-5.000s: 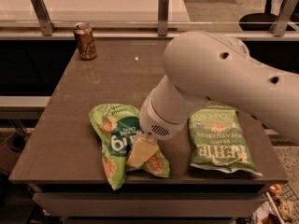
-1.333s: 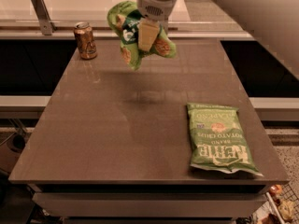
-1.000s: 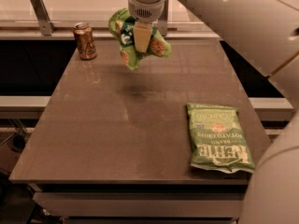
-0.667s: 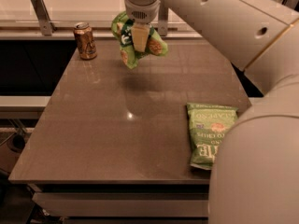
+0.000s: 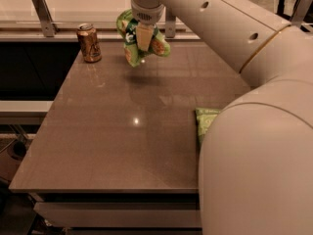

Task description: Move green rice chip bag near orange can

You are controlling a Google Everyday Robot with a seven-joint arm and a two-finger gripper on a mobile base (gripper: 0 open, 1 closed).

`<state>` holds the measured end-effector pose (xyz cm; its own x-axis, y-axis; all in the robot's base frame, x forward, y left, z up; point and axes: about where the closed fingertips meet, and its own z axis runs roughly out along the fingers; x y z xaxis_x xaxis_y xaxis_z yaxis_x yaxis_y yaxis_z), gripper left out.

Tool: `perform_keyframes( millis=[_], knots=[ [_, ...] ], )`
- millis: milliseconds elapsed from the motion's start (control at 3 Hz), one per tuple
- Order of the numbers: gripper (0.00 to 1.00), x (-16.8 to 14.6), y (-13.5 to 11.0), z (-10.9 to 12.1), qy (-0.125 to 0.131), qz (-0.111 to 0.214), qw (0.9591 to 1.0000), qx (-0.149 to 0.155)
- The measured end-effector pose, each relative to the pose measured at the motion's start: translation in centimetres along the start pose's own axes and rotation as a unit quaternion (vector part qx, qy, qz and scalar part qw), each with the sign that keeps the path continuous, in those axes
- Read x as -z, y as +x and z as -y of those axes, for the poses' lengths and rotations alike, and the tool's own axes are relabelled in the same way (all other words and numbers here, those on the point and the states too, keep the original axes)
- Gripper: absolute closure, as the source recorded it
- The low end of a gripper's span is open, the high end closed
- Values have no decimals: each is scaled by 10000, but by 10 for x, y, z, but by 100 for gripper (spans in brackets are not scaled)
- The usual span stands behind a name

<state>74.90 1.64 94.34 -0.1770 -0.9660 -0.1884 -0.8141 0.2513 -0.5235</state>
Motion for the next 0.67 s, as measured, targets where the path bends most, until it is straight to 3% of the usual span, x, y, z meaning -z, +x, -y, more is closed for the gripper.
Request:
perform_keyframes(
  millis=[333, 667],
  knots=[
    [100, -15, -17, 6, -12, 419, 9991, -76],
    [82, -17, -17, 5, -19, 421, 9991, -72]
  ],
)
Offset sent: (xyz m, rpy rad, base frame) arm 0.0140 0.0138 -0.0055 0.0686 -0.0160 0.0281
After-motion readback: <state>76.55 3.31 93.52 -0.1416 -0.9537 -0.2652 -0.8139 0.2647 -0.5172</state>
